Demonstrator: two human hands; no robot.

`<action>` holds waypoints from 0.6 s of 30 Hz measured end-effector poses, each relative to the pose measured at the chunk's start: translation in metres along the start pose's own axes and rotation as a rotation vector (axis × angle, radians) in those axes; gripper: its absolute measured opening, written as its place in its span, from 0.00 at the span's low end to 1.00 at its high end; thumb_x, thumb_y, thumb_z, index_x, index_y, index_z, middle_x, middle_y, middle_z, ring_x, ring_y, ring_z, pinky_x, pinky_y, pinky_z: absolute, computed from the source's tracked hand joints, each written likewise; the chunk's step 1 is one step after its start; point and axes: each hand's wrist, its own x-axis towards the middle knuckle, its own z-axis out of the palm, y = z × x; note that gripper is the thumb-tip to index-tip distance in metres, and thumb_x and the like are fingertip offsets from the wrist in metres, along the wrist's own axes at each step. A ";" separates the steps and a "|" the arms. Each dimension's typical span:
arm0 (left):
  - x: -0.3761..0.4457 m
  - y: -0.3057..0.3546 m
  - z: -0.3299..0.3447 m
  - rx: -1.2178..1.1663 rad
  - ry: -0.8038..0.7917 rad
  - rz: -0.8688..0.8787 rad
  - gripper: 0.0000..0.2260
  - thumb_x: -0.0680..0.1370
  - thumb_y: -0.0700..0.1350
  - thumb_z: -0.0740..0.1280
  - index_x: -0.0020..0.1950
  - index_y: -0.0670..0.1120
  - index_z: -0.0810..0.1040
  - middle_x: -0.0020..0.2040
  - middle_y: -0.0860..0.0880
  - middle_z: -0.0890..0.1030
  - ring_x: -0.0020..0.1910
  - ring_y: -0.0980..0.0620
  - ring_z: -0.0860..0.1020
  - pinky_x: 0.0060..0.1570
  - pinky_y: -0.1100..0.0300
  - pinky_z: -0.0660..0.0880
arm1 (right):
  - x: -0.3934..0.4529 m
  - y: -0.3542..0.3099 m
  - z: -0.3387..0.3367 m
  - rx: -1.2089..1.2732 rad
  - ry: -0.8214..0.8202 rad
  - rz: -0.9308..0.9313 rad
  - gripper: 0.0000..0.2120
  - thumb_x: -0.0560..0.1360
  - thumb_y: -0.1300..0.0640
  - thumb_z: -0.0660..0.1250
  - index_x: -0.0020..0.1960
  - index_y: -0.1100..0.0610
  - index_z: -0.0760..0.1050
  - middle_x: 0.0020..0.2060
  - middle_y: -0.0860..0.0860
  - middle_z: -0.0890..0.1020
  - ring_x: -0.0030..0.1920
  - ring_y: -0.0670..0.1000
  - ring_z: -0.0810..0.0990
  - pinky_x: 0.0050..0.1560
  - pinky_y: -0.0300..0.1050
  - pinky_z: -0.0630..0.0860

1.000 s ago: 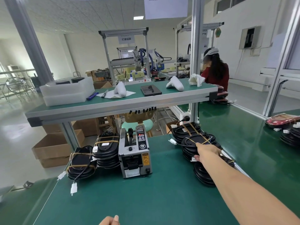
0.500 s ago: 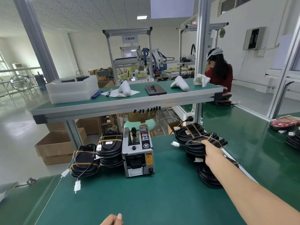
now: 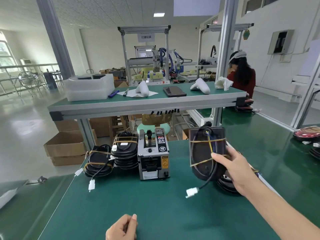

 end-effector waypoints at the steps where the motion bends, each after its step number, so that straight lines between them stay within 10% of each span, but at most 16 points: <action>1: 0.001 -0.004 0.001 -0.015 0.031 -0.010 0.23 0.78 0.35 0.74 0.26 0.49 0.76 0.20 0.46 0.75 0.19 0.54 0.70 0.25 0.65 0.71 | -0.007 -0.005 0.002 -0.157 -0.127 -0.077 0.20 0.71 0.54 0.80 0.60 0.43 0.82 0.54 0.46 0.88 0.53 0.46 0.87 0.52 0.42 0.80; 7: 0.000 -0.007 -0.006 -0.147 0.071 -0.055 0.18 0.83 0.38 0.70 0.35 0.51 0.80 0.28 0.43 0.81 0.25 0.52 0.77 0.30 0.63 0.76 | -0.027 -0.007 0.060 -0.887 -0.645 -0.347 0.29 0.71 0.44 0.74 0.70 0.37 0.71 0.62 0.31 0.79 0.62 0.33 0.77 0.62 0.32 0.72; 12: -0.004 -0.006 -0.014 -0.261 0.077 -0.079 0.08 0.86 0.47 0.66 0.55 0.52 0.86 0.48 0.52 0.89 0.54 0.56 0.85 0.60 0.52 0.78 | -0.023 0.004 0.106 -1.047 -0.865 -0.343 0.28 0.73 0.50 0.73 0.71 0.41 0.71 0.63 0.38 0.78 0.61 0.39 0.77 0.64 0.40 0.74; 18: -0.004 -0.005 -0.016 -0.315 0.037 -0.049 0.19 0.82 0.56 0.59 0.69 0.59 0.82 0.63 0.55 0.85 0.68 0.58 0.79 0.70 0.53 0.71 | -0.014 0.020 0.124 -1.128 -0.970 -0.360 0.29 0.74 0.49 0.71 0.73 0.41 0.70 0.58 0.35 0.73 0.53 0.30 0.70 0.51 0.23 0.65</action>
